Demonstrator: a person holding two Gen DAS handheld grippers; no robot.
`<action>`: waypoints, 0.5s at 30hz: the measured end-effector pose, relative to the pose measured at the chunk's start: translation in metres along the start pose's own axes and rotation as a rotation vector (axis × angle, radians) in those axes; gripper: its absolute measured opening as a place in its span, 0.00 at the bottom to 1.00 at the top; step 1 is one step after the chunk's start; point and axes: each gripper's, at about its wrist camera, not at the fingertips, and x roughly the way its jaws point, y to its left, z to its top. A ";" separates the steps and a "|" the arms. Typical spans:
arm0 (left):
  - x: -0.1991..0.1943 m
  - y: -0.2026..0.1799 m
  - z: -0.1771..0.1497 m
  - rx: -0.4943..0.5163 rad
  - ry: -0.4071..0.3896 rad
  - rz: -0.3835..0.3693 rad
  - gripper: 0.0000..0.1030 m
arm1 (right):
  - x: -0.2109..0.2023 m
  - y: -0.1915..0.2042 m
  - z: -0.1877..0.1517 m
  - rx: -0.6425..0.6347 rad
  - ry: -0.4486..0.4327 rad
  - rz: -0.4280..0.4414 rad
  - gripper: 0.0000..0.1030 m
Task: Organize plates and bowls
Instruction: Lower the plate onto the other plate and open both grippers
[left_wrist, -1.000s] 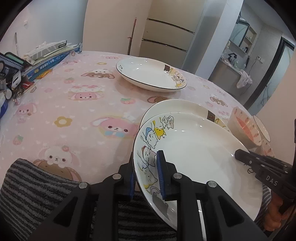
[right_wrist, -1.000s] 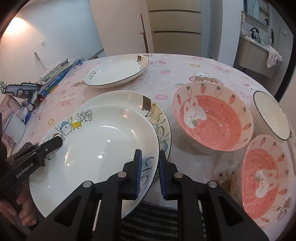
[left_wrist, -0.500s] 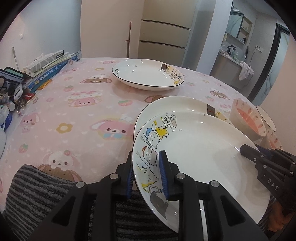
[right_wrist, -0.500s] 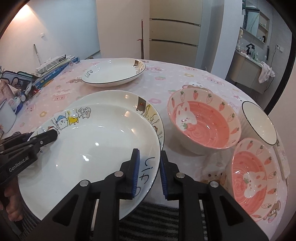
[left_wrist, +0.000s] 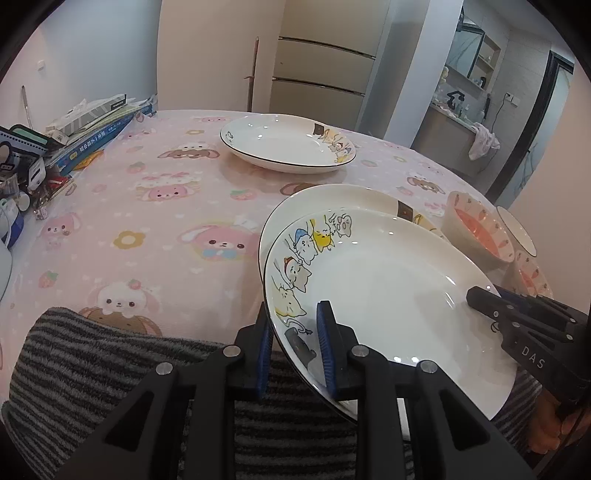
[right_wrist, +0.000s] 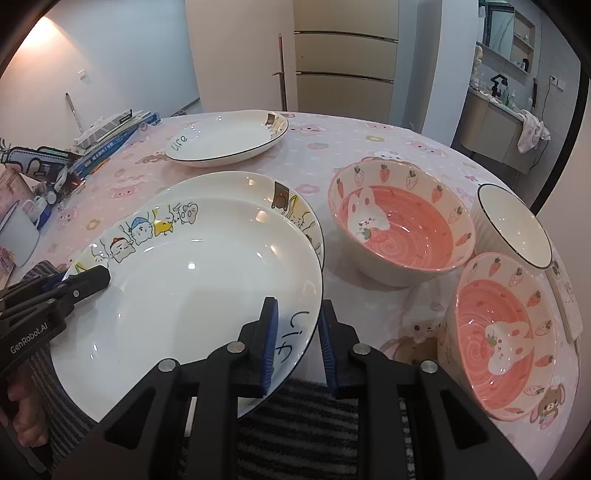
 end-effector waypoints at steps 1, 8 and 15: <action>0.002 -0.001 0.001 0.003 0.000 0.015 0.22 | 0.001 0.000 0.001 0.002 -0.003 -0.006 0.19; 0.011 0.005 0.011 -0.015 -0.001 0.039 0.18 | 0.013 -0.001 0.007 0.018 0.006 -0.008 0.18; 0.005 0.006 0.006 -0.027 -0.004 0.006 0.21 | 0.011 -0.003 0.003 0.023 0.020 0.028 0.22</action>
